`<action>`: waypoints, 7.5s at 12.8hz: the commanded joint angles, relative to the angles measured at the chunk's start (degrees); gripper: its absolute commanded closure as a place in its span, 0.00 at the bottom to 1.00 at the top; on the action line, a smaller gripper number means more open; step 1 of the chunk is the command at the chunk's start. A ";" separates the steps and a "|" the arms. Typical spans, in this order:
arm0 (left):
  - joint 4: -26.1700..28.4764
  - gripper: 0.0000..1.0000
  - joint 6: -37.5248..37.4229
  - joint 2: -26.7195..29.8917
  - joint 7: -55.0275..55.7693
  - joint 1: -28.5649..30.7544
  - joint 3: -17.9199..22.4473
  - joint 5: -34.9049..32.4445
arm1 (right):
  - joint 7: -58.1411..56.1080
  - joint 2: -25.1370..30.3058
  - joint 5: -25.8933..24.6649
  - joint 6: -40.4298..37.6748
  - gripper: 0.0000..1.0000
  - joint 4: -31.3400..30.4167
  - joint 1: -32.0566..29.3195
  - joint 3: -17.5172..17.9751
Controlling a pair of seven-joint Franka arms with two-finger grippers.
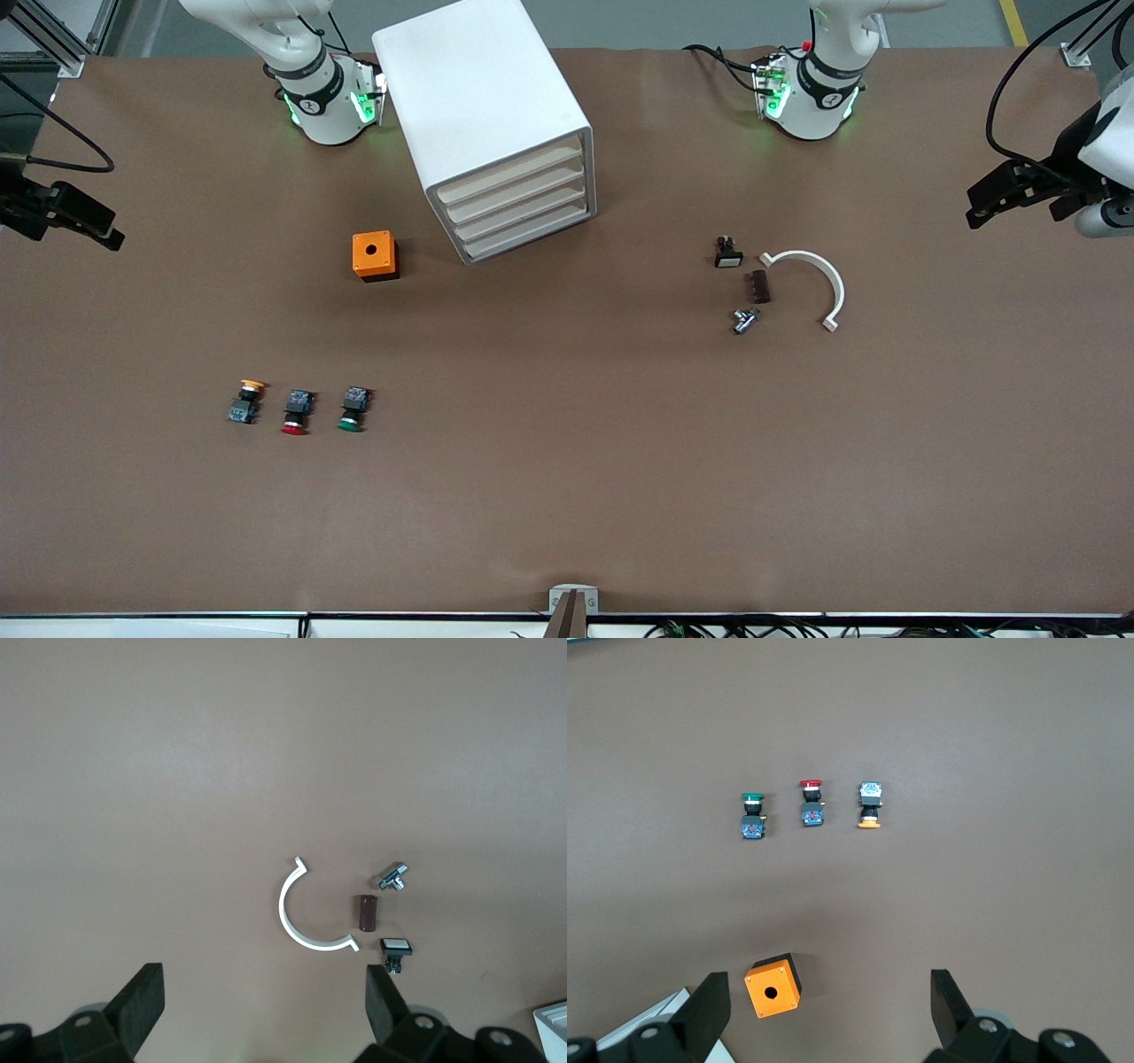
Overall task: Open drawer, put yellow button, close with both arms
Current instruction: 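Reach the left gripper toward the white drawer cabinet, then grasp the lower drawer's front edge with the left gripper, then pull the drawer open with the left gripper while the right gripper reaches buttons, then grasp the yellow-based button with the right gripper while the left gripper withdraws, then carry the yellow button to the open drawer with the right gripper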
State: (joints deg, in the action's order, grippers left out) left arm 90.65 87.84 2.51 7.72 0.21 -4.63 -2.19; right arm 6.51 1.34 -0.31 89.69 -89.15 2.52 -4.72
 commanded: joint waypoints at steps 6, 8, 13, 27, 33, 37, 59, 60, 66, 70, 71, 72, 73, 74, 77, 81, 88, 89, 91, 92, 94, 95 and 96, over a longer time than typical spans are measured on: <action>-1.53 0.00 -0.82 -2.06 -1.57 -0.20 -0.73 0.26 | -0.27 0.86 0.93 -0.31 0.00 -0.49 -1.28 0.68; -0.05 0.00 -1.52 -2.94 -0.08 -1.78 -2.39 0.34 | -0.36 0.86 0.93 -0.31 0.00 -0.49 -1.29 0.68; -0.74 0.00 -1.44 -11.71 12.19 -2.66 -6.27 4.54 | -0.36 0.86 0.93 -0.22 0.00 -0.49 -1.29 0.68; -12.61 0.00 0.76 -34.49 82.59 -22.09 -6.27 27.13 | -0.97 0.95 0.93 -0.40 0.00 -0.58 -1.90 0.68; -12.61 0.00 0.76 -38.62 105.97 -24.98 -6.27 35.50 | -0.97 0.95 0.93 -0.40 0.00 -0.58 -2.08 0.68; -12.08 0.00 -0.29 -40.47 124.26 -24.90 -6.18 46.12 | -0.97 0.86 0.93 -0.31 0.00 -0.58 -2.08 0.68; -11.82 0.99 -3.02 -48.56 135.46 -33.96 -6.89 61.16 | -1.50 -24.34 1.10 34.12 0.00 -9.46 -5.06 0.77; -11.82 0.99 -3.02 -48.56 135.10 -33.61 -6.80 62.82 | -1.67 -26.54 1.10 36.58 0.00 -9.46 -5.59 0.85; -13.66 1.00 -3.02 -48.21 126.87 -23.95 -6.18 63.10 | -2.64 -33.84 1.01 48.02 0.00 -12.27 -5.77 0.94; -15.58 0.98 -2.58 -48.21 121.65 -20.86 -6.27 63.36 | -3.26 -37.63 1.01 54.44 0.00 -13.15 -5.86 0.94; -15.68 0.93 -2.58 -48.21 121.65 -20.77 -6.27 63.45 | -3.61 -37.90 1.01 55.58 0.01 -13.32 -5.86 0.94; -15.60 0.84 -2.67 -48.30 121.65 -20.42 -6.18 63.36 | -4.57 -38.33 0.93 57.33 0.05 -14.11 -6.03 0.94; -15.51 0.64 -2.93 -48.30 121.65 -19.38 -6.18 63.45 | -5.18 -38.51 1.01 58.91 0.11 -14.73 -6.21 0.94; -15.51 0.35 -3.11 -48.12 121.65 -18.84 -6.27 63.45 | -5.45 -38.69 1.01 59.28 0.20 -14.91 -6.21 0.94; -16.03 0.05 -3.46 -47.77 121.04 -16.12 -6.27 63.19 | -5.37 -38.78 1.01 58.84 0.45 -15.00 -6.12 0.94; -17.70 0.01 -3.46 -47.15 114.90 -11.56 -5.04 61.53 | -4.84 -38.78 1.01 58.40 0.73 -15.00 -5.86 0.94; -18.93 0.01 -3.46 -43.65 93.92 -4.52 -5.39 39.58 | -0.72 -33.43 1.01 38.92 0.98 -9.20 -4.63 1.21; -18.93 0.01 -3.46 -42.51 89.00 -4.34 -5.31 35.28 | 1.38 -31.76 1.01 36.54 0.98 -8.93 -3.67 1.21; -18.85 0.01 -3.46 -39.18 82.31 -4.34 -5.22 26.49 | 7.35 -27.72 1.01 30.92 0.98 -8.93 -1.56 1.21; -18.85 0.01 -3.46 -38.55 79.49 -4.25 -5.48 23.32 | 11.12 -25.35 1.01 27.85 0.98 -8.93 0.10 1.21; -18.67 0.01 -3.46 -36.79 75.01 -4.33 -5.30 18.57 | 19.98 -21.22 0.93 22.39 0.98 -8.84 3.53 1.21; -18.76 0.01 -3.46 -36.09 71.85 -4.86 -5.91 14.45 | 24.82 -19.29 0.93 19.93 0.98 -8.50 5.99 1.12; -18.85 0.01 -3.11 -35.65 69.38 -5.39 -6.18 12.32 | 29.30 -18.05 0.84 17.56 0.98 -7.88 7.92 1.12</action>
State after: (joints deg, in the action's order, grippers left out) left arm 70.77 84.57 -34.94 81.46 -4.07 -10.44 14.53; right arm 28.48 -20.36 0.19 110.67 -96.45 7.11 -3.20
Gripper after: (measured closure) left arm 0.004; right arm 0.590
